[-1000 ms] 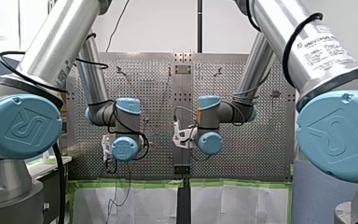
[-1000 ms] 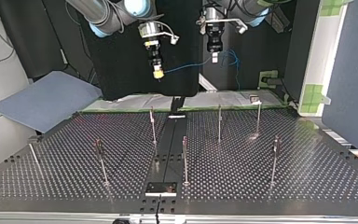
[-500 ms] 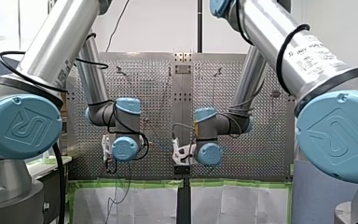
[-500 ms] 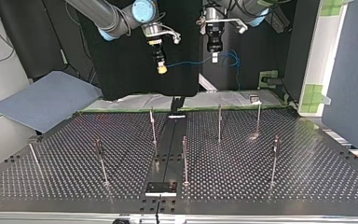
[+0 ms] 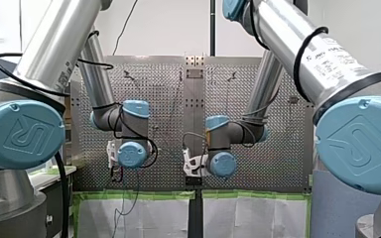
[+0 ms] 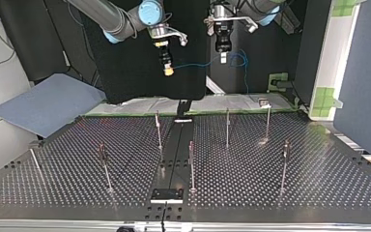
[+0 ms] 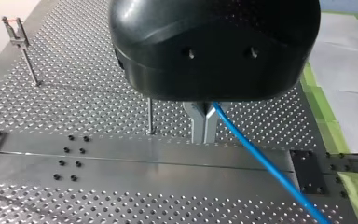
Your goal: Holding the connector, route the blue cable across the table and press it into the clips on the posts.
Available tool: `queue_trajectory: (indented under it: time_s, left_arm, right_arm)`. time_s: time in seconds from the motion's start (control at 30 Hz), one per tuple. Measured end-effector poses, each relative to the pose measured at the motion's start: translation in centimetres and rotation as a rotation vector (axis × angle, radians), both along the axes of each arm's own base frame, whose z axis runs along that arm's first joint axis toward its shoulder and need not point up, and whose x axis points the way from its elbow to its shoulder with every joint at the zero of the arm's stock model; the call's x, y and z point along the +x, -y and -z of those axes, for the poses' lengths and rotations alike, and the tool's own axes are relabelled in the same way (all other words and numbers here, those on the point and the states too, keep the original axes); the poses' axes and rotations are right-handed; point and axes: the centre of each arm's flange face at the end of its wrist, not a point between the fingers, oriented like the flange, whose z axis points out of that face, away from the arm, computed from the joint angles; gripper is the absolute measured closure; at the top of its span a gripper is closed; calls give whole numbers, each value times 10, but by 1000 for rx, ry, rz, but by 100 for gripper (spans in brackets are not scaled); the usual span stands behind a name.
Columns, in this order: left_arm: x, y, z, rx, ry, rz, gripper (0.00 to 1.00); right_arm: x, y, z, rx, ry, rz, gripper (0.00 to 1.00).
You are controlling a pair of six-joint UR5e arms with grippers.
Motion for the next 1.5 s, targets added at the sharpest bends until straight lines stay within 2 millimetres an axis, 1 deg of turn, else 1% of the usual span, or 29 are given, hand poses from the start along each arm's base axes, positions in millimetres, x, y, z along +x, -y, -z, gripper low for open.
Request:
queue_trajectory:
  time_s: [0.17,0.27,0.37,0.57,0.8,1.0,1.07,1.3,1.4,1.5]
  left_arm:
    - [3,-2,-13,-22,4,-9,100]
    - [9,-3,-23,-32,14,-22,100]
    - [16,-3,-35,-40,30,-44,100]
    - [34,-2,-63,-39,69,-102,100]
    - [54,-4,-103,-58,119,-182,100]
    - [68,-9,-138,-82,160,-253,100]
    - [71,-12,-148,-88,170,-275,100]
    - [78,-23,-186,-91,198,-342,100]
    - [78,-28,-199,-90,205,-356,100]
    - [79,-34,-211,-83,210,-381,100]
  right_arm:
    - [8,-1,-22,11,35,-25,100]
    - [13,-2,-37,23,63,-47,100]
    - [19,0,-52,23,83,-70,100]
    - [35,8,-91,-4,116,-122,100]
    - [55,15,-145,-41,166,-188,100]
    - [65,18,-188,-77,199,-206,100]
    - [67,19,-202,-86,210,-208,100]
    - [73,22,-262,-132,256,-219,100]
    - [74,22,-289,-150,277,-228,100]
    - [76,21,-311,-158,301,-244,100]
